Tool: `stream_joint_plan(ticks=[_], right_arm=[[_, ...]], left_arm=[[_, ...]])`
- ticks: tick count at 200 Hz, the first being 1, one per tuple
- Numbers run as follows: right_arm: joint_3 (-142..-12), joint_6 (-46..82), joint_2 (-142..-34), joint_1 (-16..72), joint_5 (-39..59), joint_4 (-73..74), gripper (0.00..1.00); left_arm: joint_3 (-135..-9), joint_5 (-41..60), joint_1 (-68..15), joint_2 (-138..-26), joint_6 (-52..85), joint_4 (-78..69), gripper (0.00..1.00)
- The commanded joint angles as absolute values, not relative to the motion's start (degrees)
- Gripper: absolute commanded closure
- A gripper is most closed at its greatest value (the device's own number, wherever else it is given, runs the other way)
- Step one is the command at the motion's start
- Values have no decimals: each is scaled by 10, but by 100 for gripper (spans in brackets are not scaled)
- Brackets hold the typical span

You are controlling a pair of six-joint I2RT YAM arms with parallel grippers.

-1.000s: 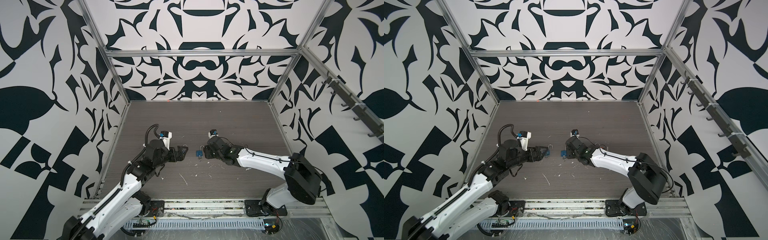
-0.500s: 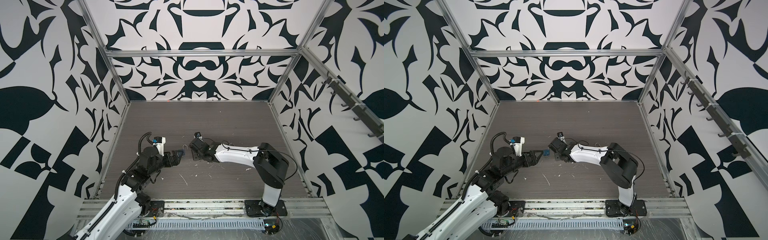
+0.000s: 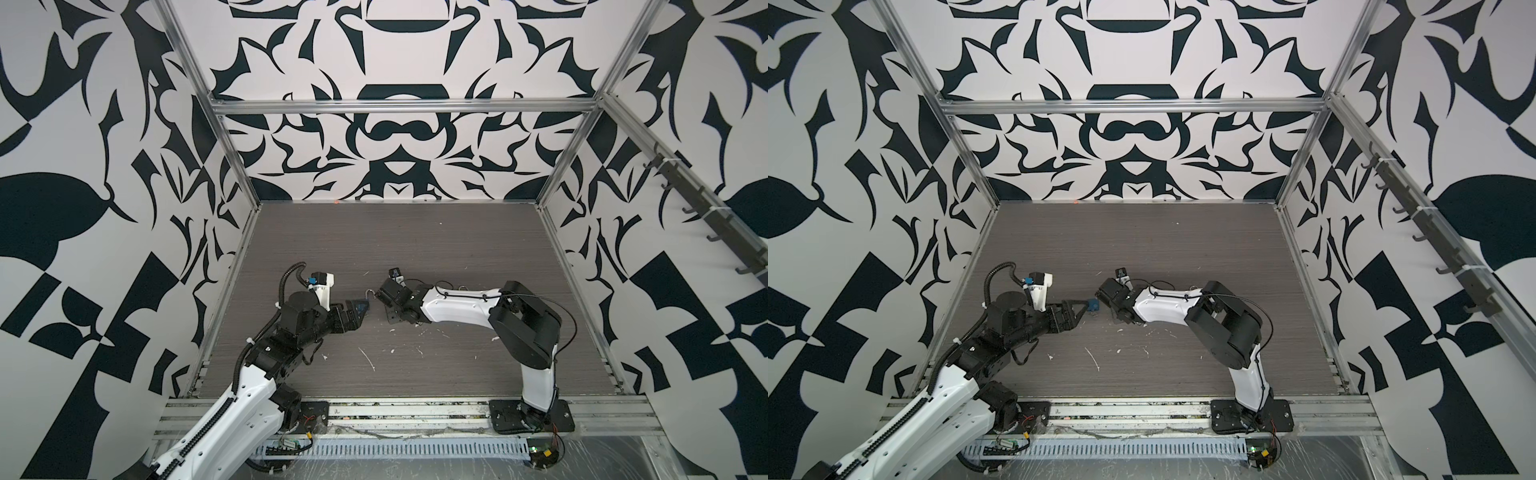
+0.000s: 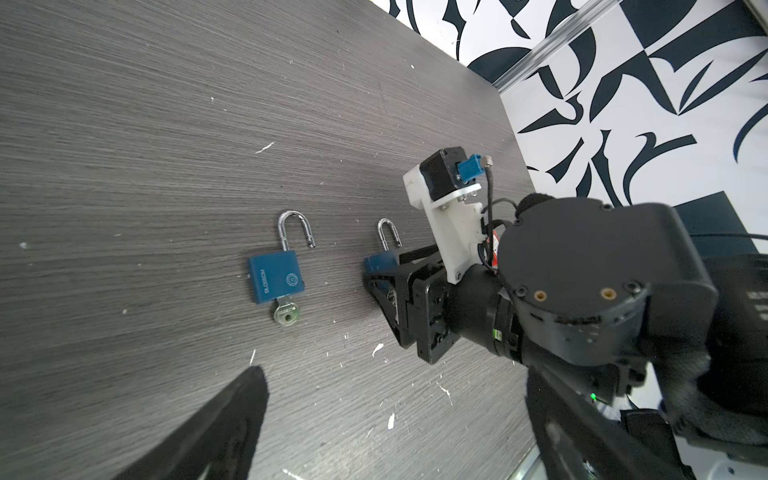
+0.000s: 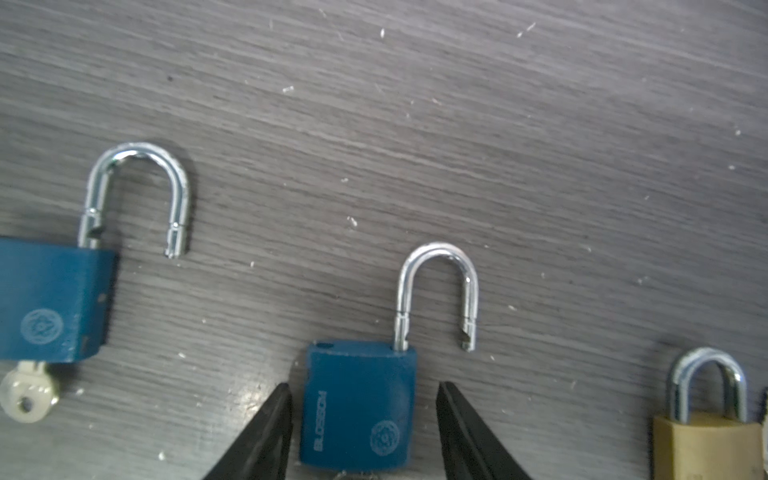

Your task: Lock with the key

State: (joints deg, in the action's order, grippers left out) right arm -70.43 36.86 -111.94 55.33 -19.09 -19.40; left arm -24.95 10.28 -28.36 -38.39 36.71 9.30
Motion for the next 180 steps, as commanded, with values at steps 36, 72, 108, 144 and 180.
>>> stream_joint_plan(ticks=[36, 72, 108, 144, 180], right_arm=[[-709, 359, -1120, 554, -176, -183, 45], [-705, 355, -1129, 552, -161, -178, 47], [-686, 351, -1124, 538, -144, -168, 53], [-658, 331, -1110, 527, -133, -160, 59], [-637, 290, -1091, 514, -116, -154, 63]], left_arm=[[-240, 112, -278, -391, 371, 77, 0], [-240, 120, -277, -399, 371, 70, 0], [-239, 123, -277, -399, 370, 69, 0], [-243, 126, -274, -407, 368, 68, 0], [-243, 130, -272, -437, 367, 44, 2]])
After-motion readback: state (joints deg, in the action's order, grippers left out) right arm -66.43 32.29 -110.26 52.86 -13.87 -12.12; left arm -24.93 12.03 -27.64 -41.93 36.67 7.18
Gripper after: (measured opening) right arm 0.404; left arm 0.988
